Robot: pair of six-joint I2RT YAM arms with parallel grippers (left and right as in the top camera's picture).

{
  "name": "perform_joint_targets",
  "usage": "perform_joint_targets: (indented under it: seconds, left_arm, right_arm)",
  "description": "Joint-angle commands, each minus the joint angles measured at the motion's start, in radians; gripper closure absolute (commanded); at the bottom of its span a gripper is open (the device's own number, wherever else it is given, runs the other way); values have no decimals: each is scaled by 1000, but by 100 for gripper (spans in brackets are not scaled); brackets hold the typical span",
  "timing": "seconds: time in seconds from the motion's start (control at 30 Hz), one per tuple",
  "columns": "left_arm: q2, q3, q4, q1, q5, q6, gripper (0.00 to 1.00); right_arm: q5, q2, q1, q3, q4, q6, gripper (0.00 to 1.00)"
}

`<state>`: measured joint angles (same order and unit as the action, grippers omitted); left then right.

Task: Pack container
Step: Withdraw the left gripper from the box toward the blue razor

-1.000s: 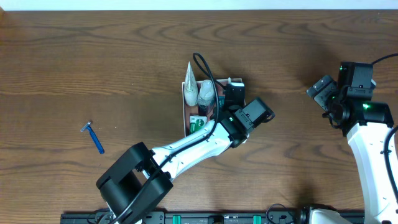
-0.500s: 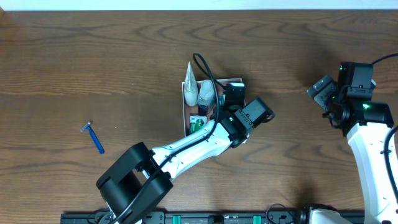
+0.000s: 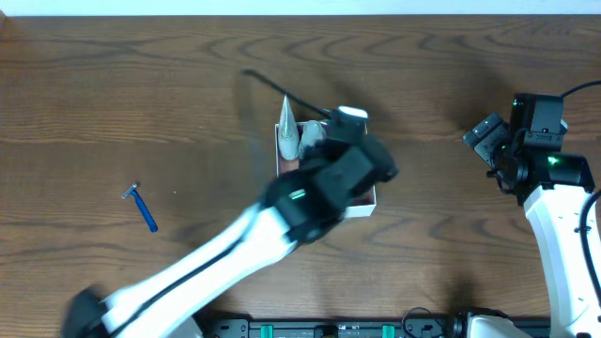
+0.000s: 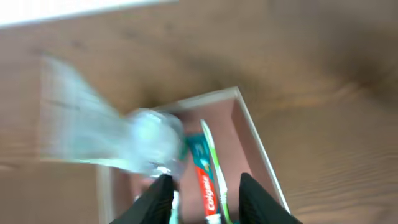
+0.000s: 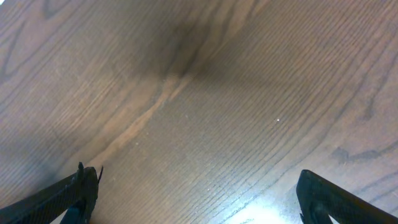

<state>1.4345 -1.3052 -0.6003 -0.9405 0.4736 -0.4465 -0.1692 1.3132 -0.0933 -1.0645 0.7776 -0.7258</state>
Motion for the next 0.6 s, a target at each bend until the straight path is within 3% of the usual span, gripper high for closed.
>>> perform_joint_targets:
  seconds: [0.0, 0.13, 0.23, 0.43, 0.57]
  left_arm:
    - [-144, -25, -88, 23, 152, 53, 63]
    - [-247, -25, -272, 100, 367, 53, 60]
    - [-267, -24, -400, 233, 438, 16, 56]
    - [-221, 21, -396, 613, 363, -37, 27]
    - [-126, 30, -354, 854, 251, -15, 21]
  right_arm:
    - [-7, -13, -6, -3, 1, 9, 1]
    - [-7, -13, -6, -3, 1, 9, 1]
    - [-7, -13, -6, -3, 1, 9, 1]
    - [-7, -13, -6, -3, 1, 9, 1]
    - [-7, -13, -6, -3, 1, 9, 1]
